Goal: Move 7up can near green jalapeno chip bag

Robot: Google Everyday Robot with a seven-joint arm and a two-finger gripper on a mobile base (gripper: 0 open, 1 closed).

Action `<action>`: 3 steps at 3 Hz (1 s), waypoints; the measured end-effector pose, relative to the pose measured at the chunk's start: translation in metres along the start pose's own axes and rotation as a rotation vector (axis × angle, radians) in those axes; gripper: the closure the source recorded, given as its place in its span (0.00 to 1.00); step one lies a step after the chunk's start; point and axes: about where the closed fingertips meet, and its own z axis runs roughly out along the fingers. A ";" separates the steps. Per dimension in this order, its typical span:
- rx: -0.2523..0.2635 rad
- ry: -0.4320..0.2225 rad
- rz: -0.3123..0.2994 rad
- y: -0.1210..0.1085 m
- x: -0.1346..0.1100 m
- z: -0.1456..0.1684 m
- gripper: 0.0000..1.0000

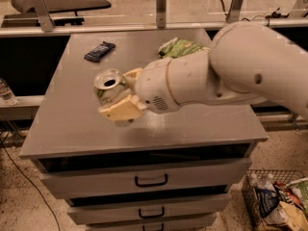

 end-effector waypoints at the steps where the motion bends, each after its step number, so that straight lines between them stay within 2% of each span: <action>1: 0.173 0.049 -0.061 -0.022 -0.011 -0.094 1.00; 2: 0.173 0.049 -0.061 -0.022 -0.011 -0.094 1.00; 3: 0.223 0.022 -0.061 -0.051 -0.008 -0.117 1.00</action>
Offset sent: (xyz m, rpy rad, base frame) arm -0.0071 -0.0631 0.0451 -0.0506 -0.0995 -0.1046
